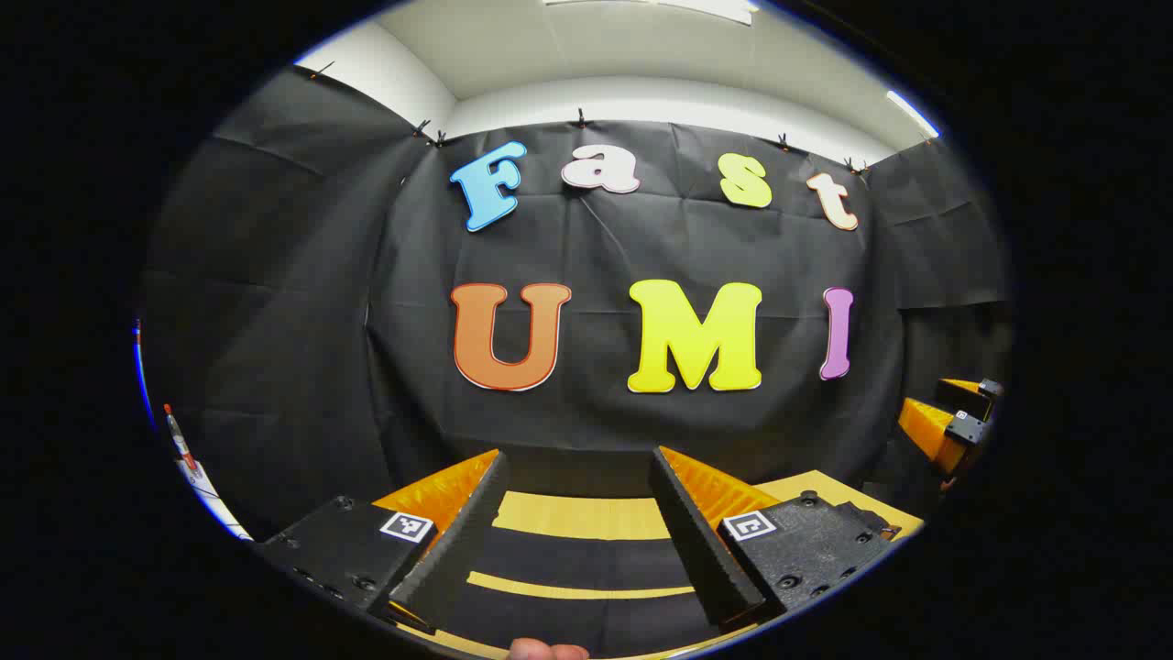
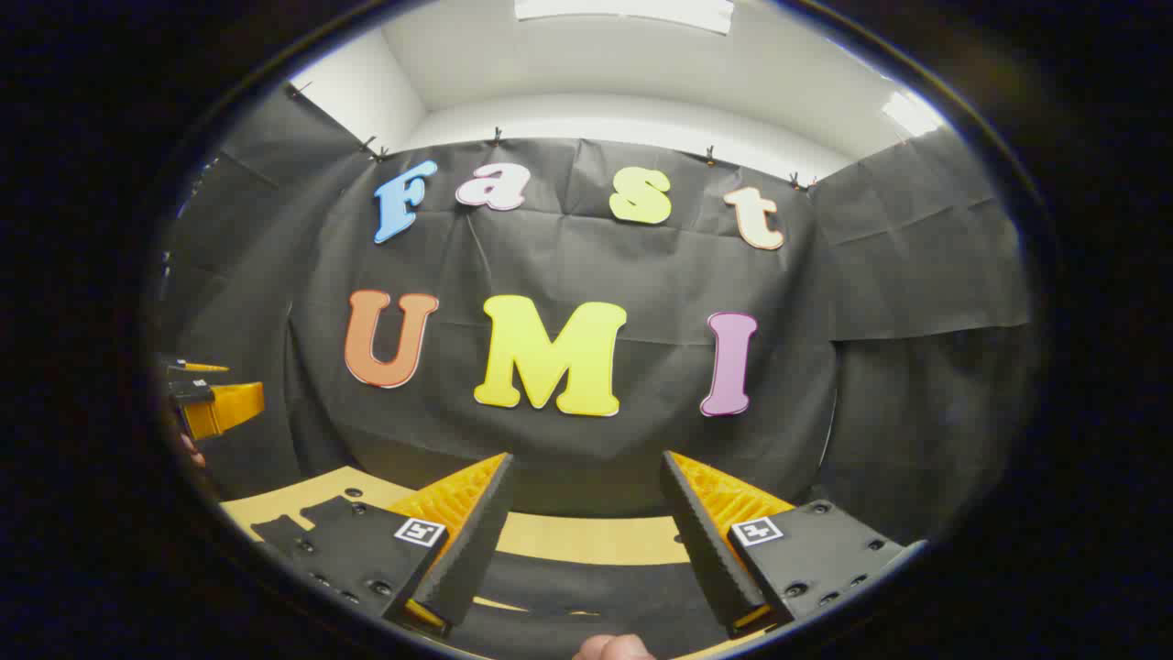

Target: Grasp the waist and the cuffs of the jeans and fold them to make the two legs overlap; first hold the waist and fold one-third of the jeans toward the cuffs, then hold the cuffs and fold the remaining one-third in the same direction to finish folding.

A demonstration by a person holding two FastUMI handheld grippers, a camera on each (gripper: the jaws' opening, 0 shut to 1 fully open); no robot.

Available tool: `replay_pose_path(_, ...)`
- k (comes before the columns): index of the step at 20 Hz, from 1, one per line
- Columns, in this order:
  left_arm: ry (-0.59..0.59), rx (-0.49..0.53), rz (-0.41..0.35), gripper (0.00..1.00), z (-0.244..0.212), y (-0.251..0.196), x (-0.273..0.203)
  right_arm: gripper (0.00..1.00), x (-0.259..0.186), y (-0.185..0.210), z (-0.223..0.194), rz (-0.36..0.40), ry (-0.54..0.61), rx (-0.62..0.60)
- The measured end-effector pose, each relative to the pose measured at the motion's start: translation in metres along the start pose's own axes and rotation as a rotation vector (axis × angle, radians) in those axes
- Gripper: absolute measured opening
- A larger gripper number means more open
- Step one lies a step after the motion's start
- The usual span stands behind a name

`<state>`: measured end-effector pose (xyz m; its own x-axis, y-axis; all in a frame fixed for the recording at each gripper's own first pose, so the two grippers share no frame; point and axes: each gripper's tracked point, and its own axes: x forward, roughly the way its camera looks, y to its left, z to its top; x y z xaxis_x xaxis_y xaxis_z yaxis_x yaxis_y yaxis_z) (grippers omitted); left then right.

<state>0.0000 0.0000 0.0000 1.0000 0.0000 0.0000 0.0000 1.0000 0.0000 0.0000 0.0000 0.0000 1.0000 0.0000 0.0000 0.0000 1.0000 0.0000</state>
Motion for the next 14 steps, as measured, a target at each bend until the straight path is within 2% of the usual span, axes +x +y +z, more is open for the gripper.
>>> replay_pose_path(14, 0.029, 0.018, -0.009, 0.99, -0.015, -0.003, 0.018, 0.97, 0.021, -0.013, -0.015, 0.008, 0.035, -0.025)
